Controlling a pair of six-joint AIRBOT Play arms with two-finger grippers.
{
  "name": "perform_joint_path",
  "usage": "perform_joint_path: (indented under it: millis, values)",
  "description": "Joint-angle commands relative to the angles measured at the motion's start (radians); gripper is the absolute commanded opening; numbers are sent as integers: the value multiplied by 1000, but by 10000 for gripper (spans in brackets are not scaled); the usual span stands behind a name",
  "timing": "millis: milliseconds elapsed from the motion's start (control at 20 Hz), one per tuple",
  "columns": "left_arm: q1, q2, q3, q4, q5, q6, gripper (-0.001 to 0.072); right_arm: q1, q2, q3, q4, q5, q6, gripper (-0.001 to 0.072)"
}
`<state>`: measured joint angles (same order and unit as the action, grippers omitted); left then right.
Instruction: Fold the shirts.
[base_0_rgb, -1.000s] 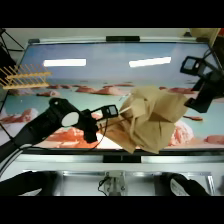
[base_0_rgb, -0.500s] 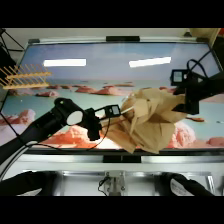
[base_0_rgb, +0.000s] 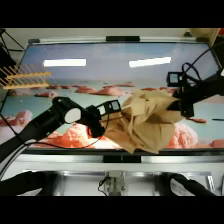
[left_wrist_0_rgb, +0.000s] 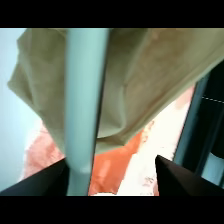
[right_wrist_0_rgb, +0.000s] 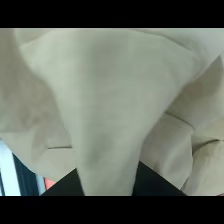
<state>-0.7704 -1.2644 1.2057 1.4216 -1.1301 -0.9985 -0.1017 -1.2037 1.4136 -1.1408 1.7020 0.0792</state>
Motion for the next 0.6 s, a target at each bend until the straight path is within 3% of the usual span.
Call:
perform_joint_path:
  millis: [0,400,550]
  values:
    - [87,40,5,79,-6,-43,629,-1,39,-1,-14,21,79,58]
    - [427,198,8,68,-44,-44,625,-1,130,-1,-20,42,175,55]
    - [537,197,-52,-122,-47,-92,604,-1,169,-1,-21,39,232,53]
